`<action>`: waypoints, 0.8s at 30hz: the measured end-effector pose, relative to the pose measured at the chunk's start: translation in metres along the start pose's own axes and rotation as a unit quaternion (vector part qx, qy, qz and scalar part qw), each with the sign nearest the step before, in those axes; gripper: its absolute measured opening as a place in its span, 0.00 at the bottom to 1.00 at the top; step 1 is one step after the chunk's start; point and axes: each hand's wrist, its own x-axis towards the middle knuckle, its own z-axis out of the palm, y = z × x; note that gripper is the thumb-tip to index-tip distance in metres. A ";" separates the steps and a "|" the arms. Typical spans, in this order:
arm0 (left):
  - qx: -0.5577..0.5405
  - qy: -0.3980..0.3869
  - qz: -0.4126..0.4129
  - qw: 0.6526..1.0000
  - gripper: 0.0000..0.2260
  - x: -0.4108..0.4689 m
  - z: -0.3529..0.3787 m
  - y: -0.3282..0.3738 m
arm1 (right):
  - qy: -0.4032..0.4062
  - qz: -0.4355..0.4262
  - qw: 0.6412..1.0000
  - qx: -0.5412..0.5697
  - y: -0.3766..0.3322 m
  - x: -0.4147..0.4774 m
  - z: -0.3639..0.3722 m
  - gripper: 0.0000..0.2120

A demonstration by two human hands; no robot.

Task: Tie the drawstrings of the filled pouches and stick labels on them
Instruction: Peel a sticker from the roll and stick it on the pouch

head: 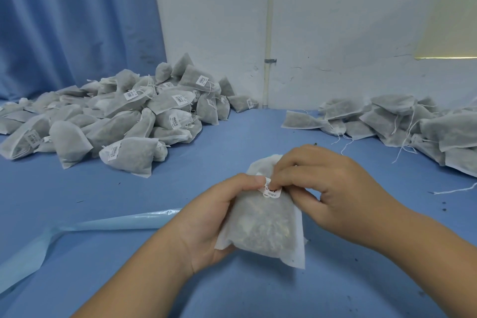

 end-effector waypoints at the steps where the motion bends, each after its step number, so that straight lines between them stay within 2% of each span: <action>1: 0.013 0.018 0.012 1.000 0.12 0.001 0.000 -0.001 | -0.009 -0.001 1.000 0.000 0.001 0.000 0.000 0.12; 4: 0.060 0.090 0.064 0.992 0.10 0.002 0.002 -0.004 | -0.033 0.014 0.999 0.021 0.001 0.000 0.001 0.15; 7: 0.100 0.140 0.107 0.979 0.09 0.002 0.004 -0.007 | -0.024 0.115 0.986 0.119 -0.005 0.001 0.005 0.12; 9: 0.125 0.155 0.131 0.971 0.09 0.002 0.006 -0.008 | 0.016 0.216 0.957 0.193 -0.009 0.003 0.010 0.08; 11: 0.137 0.154 0.148 0.967 0.10 0.001 0.008 -0.009 | 0.040 0.316 0.918 0.235 -0.012 0.004 0.013 0.19; 13: 0.126 0.139 0.160 0.969 0.11 0.000 0.010 -0.009 | 0.013 0.381 0.875 0.299 -0.013 0.007 0.012 0.25; 15: 0.121 0.126 0.167 0.970 0.12 0.000 0.010 -0.010 | -0.025 0.394 0.831 0.393 -0.012 0.006 0.010 0.21; 18: 0.133 0.138 0.173 0.966 0.15 0.002 0.009 -0.011 | -0.035 0.384 0.800 0.460 -0.012 0.005 0.010 0.11; 21: 0.147 0.143 0.187 0.961 0.16 0.002 0.009 -0.010 | -0.022 0.401 0.775 0.488 -0.012 0.004 0.011 0.14; 24: 0.151 0.115 0.181 0.965 0.14 0.002 0.006 -0.010 | -0.009 0.424 0.747 0.512 -0.012 0.003 0.010 0.17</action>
